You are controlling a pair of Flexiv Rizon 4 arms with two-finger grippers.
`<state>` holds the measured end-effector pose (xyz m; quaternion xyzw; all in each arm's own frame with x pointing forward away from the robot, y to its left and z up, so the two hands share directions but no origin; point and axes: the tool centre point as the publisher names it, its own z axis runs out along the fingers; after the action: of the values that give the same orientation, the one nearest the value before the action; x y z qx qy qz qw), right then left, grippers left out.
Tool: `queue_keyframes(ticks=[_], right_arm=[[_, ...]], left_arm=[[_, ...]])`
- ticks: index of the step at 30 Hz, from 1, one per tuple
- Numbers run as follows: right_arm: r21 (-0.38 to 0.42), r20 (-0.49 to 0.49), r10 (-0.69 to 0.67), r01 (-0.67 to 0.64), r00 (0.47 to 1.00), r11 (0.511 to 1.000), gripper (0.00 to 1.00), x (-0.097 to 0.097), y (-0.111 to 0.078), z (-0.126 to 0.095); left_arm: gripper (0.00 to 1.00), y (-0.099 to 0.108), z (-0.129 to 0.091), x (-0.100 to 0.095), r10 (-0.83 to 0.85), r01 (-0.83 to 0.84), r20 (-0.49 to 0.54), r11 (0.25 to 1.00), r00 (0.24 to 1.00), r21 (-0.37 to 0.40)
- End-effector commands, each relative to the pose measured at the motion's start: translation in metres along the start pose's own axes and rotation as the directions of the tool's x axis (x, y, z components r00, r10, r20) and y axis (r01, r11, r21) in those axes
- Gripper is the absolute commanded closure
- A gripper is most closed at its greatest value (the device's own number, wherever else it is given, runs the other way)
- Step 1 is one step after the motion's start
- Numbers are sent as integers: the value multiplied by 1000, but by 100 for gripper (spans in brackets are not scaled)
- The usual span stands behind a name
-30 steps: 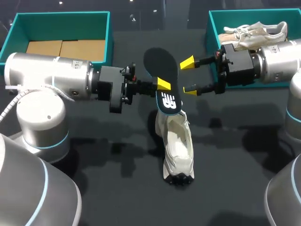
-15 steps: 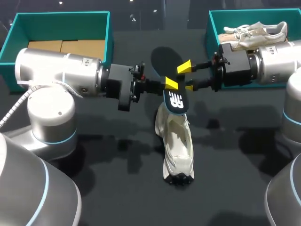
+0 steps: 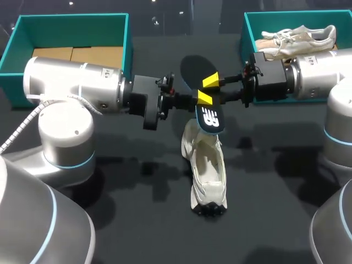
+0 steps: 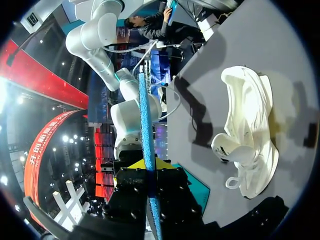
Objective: Take the shoe out of the shoebox, open the shoe tongue, remove and reinsert the insole, then place the shoe into the shoebox
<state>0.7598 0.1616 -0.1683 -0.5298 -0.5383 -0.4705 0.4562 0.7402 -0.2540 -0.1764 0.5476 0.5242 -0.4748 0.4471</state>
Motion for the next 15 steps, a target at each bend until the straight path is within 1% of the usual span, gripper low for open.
queue_keyframes(ticks=[1, 6, 7, 9, 11, 14, 15], right_arm=[[-1, -5, 1, -1, 1000, 1000, 60, -1, 2, 4], [-8, -14, 2, -3, 1000, 1000, 67, -2, 3, 3], [-9, -15, 3, -3, 1000, 1000, 71, -2, 3, 3], [-11, -17, 4, -4, 1000, 1000, 83, -3, 3, 2], [-13, -18, 6, -6, 1000, 1000, 92, -3, 3, 2], [-15, -20, 9, -9, 1000, 1000, 100, -4, 3, 1], [-14, -20, 10, -10, 1000, 1000, 100, -4, 4, 1]], left_arm=[[100, 2, 8, 1, 1, -1, 3, 1000, 1000, -3], [100, 4, 11, 2, 7, -7, -1, 1000, 1000, -6], [100, 4, 12, 3, 6, -6, -2, 1000, 1000, -6], [100, 4, 13, 3, 5, -5, -2, 1000, 1000, -7], [100, 4, 14, 4, 3, -3, -2, 1000, 1000, -9], [100, 5, 16, 5, 4, -4, -2, 1000, 1000, -13], [100, 5, 16, 5, 4, -4, -2, 1000, 1000, -15]])
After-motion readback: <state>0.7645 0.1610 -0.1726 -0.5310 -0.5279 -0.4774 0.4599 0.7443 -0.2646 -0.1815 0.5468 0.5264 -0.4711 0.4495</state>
